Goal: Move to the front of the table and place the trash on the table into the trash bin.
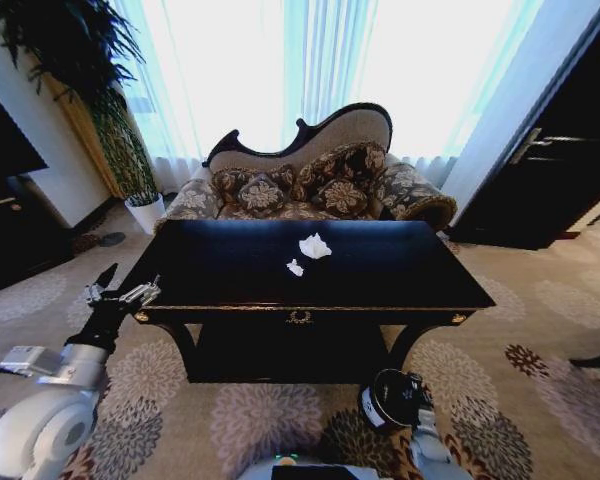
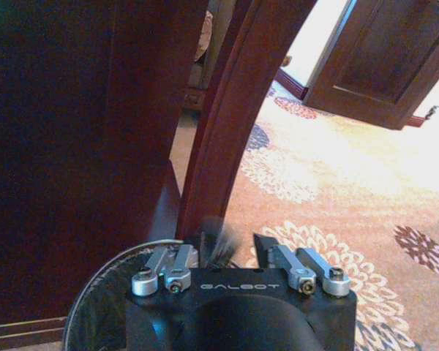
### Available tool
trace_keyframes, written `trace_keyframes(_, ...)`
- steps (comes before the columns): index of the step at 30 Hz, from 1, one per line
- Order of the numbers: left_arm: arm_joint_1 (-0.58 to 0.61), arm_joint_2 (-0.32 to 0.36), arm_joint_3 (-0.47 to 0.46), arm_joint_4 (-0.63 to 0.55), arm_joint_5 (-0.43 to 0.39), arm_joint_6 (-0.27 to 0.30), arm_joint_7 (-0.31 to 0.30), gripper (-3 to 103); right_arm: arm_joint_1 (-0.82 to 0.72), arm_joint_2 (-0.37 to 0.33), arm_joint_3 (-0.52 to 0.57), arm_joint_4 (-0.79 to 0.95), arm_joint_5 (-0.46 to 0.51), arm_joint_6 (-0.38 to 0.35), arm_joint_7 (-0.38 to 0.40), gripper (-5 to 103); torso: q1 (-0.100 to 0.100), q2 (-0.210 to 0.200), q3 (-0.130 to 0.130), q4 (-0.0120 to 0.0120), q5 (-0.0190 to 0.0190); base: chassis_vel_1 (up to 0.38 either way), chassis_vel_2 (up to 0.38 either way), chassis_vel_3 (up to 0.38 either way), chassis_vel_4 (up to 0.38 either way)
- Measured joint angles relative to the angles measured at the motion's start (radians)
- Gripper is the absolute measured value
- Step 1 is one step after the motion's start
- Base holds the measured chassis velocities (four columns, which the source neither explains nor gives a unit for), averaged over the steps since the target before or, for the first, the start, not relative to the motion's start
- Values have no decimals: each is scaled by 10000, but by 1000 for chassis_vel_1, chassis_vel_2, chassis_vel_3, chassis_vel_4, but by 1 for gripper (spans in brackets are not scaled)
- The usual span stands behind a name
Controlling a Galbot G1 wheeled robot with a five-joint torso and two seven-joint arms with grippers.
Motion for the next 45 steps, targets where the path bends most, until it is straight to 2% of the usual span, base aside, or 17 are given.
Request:
trace_keyframes(1, 0, 0, 0, 0, 0, 0, 0, 100, 0, 0, 0, 0, 0, 0, 0, 37, 0, 0, 0, 0, 0, 0, 0, 0, 0)
trace_keyframes(4, 0, 0, 0, 0, 0, 1, 0, 100, -84, 50, 12, 91, -14, -1, 29, 54, 1, 0, 0, 0, 0, 0, 0, 0, 0)
trace_keyframes(5, 0, 0, 0, 0, 0, 0, 0, 100, -128, 59, 14, 152, -13, -2, 38, 54, 1, 0, 0, 0, 0, 0, 0, 0, 0)
trace_keyframes(6, 0, 0, 0, 0, 0, 0, 0, 100, -158, 64, 14, 198, -10, -2, 43, 59, 1, 0, 0, 0, 0, 0, 0, 0, 0)
trace_keyframes(8, 0, 0, 0, 0, 0, 0, 0, 100, -210, 70, 16, 278, -6, -2, 49, 59, 0, 0, 0, 0, 0, 0, 0, 0, 0)
trace_keyframes(9, 0, 0, 0, 0, 0, 0, 0, 100, -349, 73, 18, 464, 23, 12, 52, 70, 0, 0, 0, 0, 1, 0, 0, 0, 0)
trace_keyframes(10, 0, 0, 0, 0, 0, 0, 0, 100, -349, 73, 18, 464, 23, 12, 52, 70, 0, 0, 0, 0, 1, 0, 0, 0, 0)
trace_keyframes(13, 0, 0, 0, 0, 0, 0, 0, 100, -760, 29, 19, 895, 197, 243, -42, 86, 0, 0, 0, 0, -1, 0, 0, 0, 0)
trace_keyframes(15, 0, 0, 0, 0, 0, 0, 0, 100, -891, 27, 26, 1016, 275, 326, -79, 86, 0, 0, 0, 0, -1, 0, 0, 0, 0)
trace_keyframes(18, 0, 0, 0, 0, 0, 0, 0, 100, -1550, 90, 46, 1666, 802, 668, -323, 99, 0, 0, 0, -1, 0, 0, 0, 0, 0)
trace_keyframes(21, 0, 0, 0, 0, 0, 0, 0, 100, -1996, 153, 70, 2152, 1203, 955, -591, 100, 0, 0, 0, -2, 2, 0, 0, 0, 0)
trace_keyframes(26, 0, 0, 0, 0, 0, 0, 0, 100, -3200, 248, 277, 3996, 2234, 1770, -1652, 100, 0, 0, -1, 0, 0, 0, 0, 0, 0)
trace_keyframes(27, 0, 0, 0, 0, 0, 0, 0, 100, -3200, 248, 277, 3996, 2234, 1770, -1652, 100, 0, 0, -1, 0, 0, 0, 0, 0, 0)
trace_keyframes(31, 0, 0, 0, 0, 0, 0, 0, 100, -4358, 415, 635, 5768, 2575, 2245, -2344, 100, -1, 0, -1, 1, -1, 0, 0, 0, 0)
trace_keyframes(35, 0, 0, 0, 0, 0, 0, 0, 100, -4879, 578, 917, 6484, 2573, 2351, -2371, 100, -1, 1, -1, -1, -1, 0, 0, 0, 0)
trace_keyframes(40, 0, 0, 0, 0, 0, 0, 0, 100, -6177, 996, 1706, 8588, 2527, 2566, -2353, 100, -1, 1, -1, -2, 0, 0, 0, 0, 0)
trace_keyframes(45, 0, 0, 0, 0, 0, 0, 0, 100, -6733, 1266, 2301, 10146, 2592, 2313, -1992, 100, 0, 1, -1, 0, -1, 0, 0, 0, 0)
